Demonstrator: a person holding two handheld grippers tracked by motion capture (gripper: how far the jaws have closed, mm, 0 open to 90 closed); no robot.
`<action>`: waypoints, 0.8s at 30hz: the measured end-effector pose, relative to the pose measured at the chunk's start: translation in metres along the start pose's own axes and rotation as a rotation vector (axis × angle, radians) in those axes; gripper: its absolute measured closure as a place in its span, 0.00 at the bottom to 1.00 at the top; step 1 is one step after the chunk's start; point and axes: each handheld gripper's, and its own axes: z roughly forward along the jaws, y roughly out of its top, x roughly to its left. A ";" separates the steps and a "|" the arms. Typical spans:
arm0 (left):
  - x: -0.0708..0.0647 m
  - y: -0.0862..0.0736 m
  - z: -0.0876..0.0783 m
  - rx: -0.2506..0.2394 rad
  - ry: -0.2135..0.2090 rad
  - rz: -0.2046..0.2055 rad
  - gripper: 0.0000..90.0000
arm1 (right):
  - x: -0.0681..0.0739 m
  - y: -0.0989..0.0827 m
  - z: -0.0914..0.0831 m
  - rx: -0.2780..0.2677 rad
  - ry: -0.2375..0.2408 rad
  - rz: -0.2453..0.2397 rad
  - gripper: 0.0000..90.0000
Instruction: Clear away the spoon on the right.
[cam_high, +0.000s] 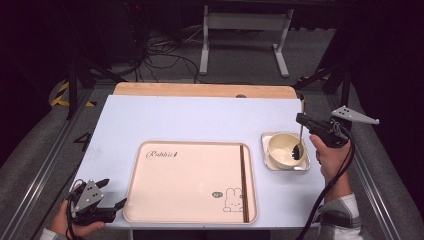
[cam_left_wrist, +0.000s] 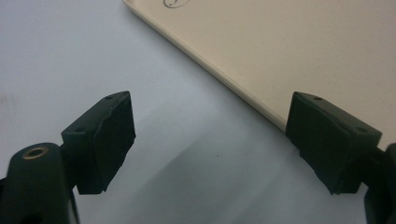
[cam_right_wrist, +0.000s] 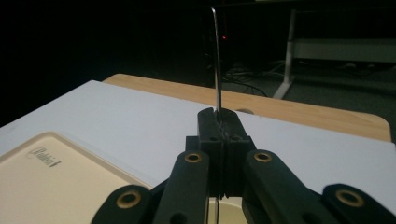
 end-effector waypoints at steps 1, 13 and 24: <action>0.001 0.000 -0.001 -0.007 0.011 -0.009 0.18 | 0.005 0.002 -0.001 -0.009 0.010 -0.009 1.00; 0.007 -0.002 -0.008 -0.035 0.057 -0.049 0.17 | 0.046 0.011 -0.001 -0.029 0.118 -0.092 1.00; 0.012 -0.001 -0.005 -0.044 0.066 -0.062 0.17 | 0.075 0.006 0.006 -0.020 0.206 -0.112 1.00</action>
